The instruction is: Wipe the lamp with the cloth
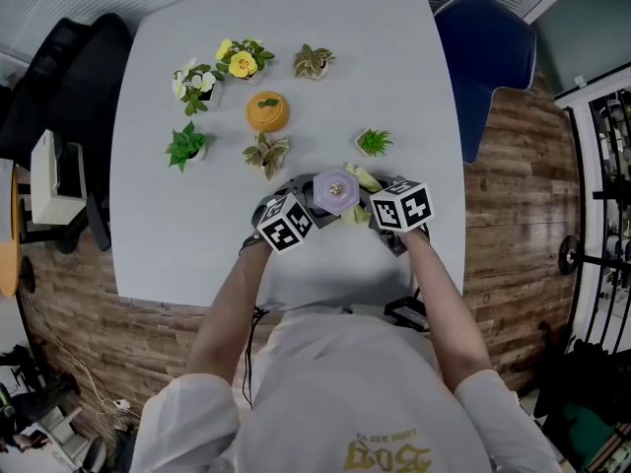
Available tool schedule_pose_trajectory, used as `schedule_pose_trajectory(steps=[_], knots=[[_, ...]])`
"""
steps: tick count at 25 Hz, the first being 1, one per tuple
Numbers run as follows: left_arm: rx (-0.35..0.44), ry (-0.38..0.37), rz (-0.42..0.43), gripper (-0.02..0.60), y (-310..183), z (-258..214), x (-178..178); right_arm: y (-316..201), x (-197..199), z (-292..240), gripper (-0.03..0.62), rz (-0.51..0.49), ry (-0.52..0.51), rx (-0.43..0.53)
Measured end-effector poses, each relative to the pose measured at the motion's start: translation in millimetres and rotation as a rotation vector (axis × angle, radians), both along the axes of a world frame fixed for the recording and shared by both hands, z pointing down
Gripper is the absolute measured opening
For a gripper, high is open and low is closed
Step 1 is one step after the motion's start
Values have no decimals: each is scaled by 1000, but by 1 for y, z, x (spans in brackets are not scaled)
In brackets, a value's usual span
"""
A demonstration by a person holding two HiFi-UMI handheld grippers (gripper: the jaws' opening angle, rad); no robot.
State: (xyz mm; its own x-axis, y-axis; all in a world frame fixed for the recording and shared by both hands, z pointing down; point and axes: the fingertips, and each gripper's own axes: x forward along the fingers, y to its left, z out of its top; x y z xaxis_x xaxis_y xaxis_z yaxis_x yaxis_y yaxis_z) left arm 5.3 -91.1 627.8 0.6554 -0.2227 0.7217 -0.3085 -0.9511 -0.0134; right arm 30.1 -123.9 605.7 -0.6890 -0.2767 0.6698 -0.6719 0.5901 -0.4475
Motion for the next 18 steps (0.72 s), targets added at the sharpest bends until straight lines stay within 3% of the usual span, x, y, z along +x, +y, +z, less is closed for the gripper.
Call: schedule_pose_trajectory(steps=[18], knots=[[-3,0,-2,304,-1,1,0,28,5,3,31,-80,2,-29]])
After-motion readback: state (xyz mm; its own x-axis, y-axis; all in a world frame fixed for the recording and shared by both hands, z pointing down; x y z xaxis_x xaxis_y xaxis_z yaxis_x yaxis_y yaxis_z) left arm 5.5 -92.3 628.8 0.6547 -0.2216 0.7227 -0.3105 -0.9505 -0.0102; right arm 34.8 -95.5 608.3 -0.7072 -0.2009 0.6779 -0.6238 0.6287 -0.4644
